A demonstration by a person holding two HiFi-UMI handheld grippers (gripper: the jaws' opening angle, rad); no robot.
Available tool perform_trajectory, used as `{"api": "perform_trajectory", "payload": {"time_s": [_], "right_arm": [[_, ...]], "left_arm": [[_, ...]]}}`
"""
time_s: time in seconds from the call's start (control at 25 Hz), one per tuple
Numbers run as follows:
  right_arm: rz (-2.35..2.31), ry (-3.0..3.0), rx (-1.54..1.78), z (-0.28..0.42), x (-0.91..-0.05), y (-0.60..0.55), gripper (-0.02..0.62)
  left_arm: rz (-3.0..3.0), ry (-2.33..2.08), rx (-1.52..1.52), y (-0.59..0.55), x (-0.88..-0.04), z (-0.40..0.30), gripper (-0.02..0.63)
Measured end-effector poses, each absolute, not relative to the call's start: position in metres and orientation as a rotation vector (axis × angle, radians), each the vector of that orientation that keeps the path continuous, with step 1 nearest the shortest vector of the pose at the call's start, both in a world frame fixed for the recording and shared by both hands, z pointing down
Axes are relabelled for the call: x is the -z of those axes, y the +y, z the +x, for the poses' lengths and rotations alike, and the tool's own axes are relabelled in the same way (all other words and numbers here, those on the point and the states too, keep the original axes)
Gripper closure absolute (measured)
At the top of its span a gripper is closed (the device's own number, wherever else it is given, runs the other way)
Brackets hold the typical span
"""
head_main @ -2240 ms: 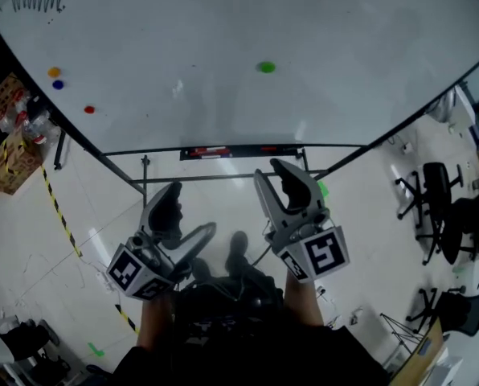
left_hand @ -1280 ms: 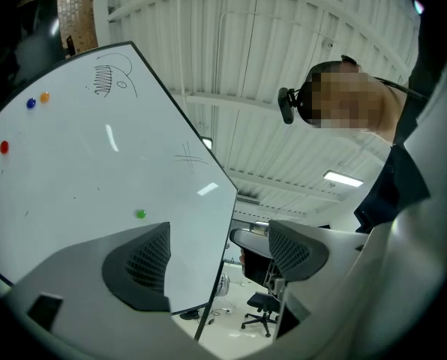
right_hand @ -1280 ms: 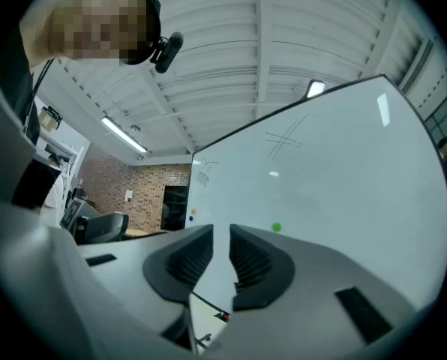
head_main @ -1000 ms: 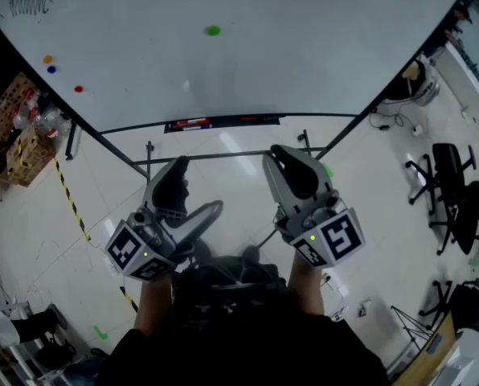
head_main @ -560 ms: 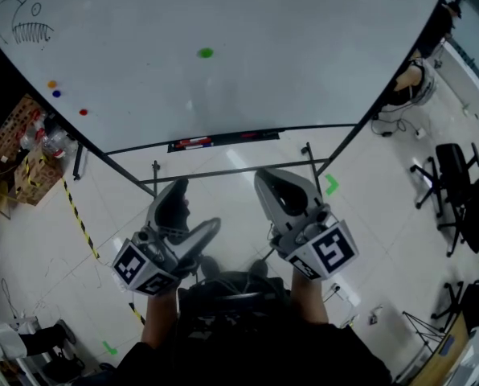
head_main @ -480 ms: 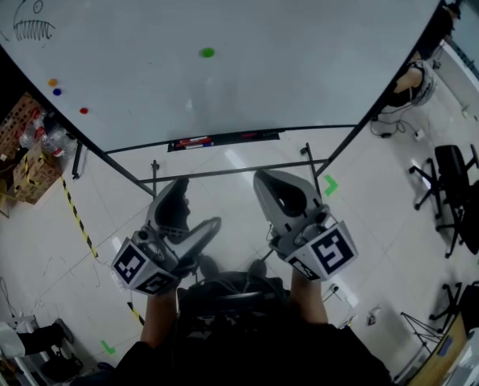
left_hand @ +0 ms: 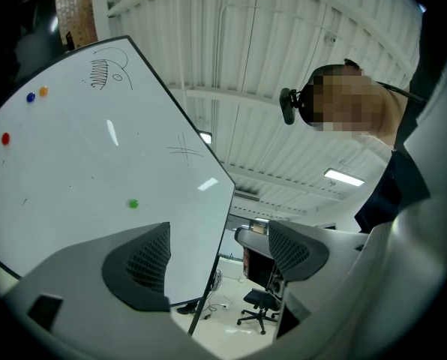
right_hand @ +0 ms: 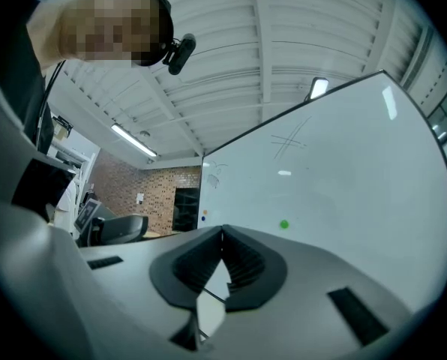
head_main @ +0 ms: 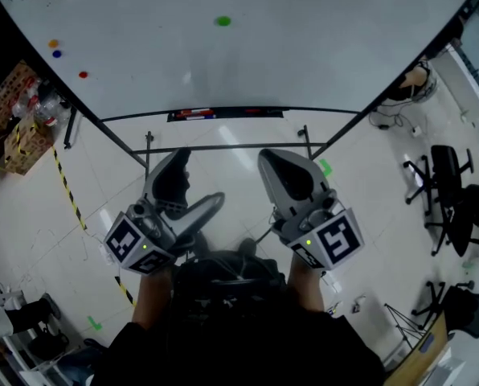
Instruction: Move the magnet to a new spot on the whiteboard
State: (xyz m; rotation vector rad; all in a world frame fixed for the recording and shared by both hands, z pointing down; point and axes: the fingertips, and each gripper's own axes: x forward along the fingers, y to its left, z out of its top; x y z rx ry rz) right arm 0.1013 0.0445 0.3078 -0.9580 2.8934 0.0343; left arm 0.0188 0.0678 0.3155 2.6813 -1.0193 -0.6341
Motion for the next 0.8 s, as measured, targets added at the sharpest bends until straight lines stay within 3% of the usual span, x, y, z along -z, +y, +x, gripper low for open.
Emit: {"api": "perform_trajectory", "payload": {"time_s": [0.8], "right_arm": [[-0.964, 2.911, -0.089, 0.088, -0.308, 0.053, 0.577]], "left_arm": [[2.675, -0.994, 0.663, 0.074, -0.317, 0.013, 0.202]]}}
